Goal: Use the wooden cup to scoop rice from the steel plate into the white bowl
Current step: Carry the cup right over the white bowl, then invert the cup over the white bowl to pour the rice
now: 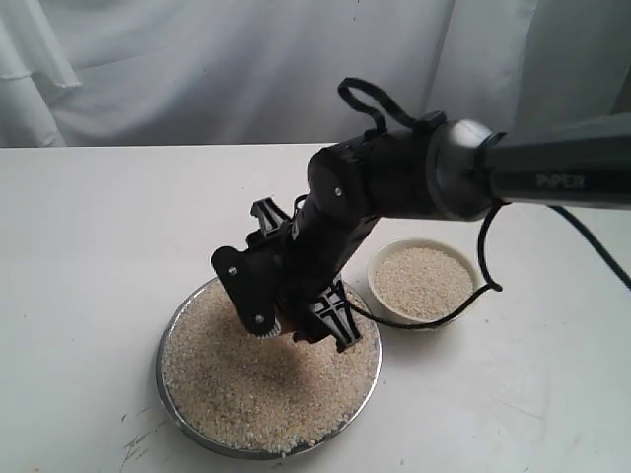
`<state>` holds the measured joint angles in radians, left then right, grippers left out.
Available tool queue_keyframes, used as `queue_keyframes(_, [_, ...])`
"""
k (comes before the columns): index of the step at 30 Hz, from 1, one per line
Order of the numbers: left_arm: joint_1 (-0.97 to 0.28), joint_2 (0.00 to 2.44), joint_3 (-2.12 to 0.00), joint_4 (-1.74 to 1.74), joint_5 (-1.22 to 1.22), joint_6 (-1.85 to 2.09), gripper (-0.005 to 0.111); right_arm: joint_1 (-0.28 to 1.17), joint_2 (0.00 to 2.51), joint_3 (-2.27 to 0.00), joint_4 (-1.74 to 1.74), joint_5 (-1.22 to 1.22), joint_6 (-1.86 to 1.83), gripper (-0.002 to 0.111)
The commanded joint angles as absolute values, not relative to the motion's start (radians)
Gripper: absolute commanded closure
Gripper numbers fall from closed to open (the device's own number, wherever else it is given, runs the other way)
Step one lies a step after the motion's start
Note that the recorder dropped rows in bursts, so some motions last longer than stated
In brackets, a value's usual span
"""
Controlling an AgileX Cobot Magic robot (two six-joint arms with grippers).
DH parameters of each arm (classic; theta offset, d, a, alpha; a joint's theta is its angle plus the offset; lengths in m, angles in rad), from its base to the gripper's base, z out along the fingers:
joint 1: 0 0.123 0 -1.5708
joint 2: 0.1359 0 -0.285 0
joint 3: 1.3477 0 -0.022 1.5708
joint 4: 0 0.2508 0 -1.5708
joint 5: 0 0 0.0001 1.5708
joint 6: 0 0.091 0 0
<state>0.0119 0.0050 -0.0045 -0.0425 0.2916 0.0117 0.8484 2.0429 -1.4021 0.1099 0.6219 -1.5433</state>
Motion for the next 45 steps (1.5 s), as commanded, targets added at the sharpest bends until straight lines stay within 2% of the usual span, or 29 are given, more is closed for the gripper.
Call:
queue_keyframes(1, [0.01, 0.0, 0.0, -0.043, 0.285, 0.009, 0.107, 0.815, 1.98, -1.402, 0.138, 0.67, -1.534, 0.108])
queue_keyframes(21, [0.01, 0.0, 0.0, -0.043, 0.285, 0.009, 0.107, 0.672, 1.839, -1.402, -0.06, 0.834, -1.466, 0.108])
queue_keyframes(28, [0.01, 0.0, 0.0, -0.043, 0.285, 0.009, 0.107, 0.608, 1.83, -1.402, -0.286, 0.861, -1.394, 0.108])
queue_keyframes(34, [0.01, 0.0, 0.0, -0.043, 0.285, 0.009, 0.107, 0.594, 1.83, -1.387, -0.449, 0.85, -1.366, 0.108])
queue_keyframes(45, [0.01, 0.0, 0.0, -0.043, 0.285, 0.009, 0.107, 0.602, 1.832, -1.251, -0.681, 0.647, -1.31, 0.108])
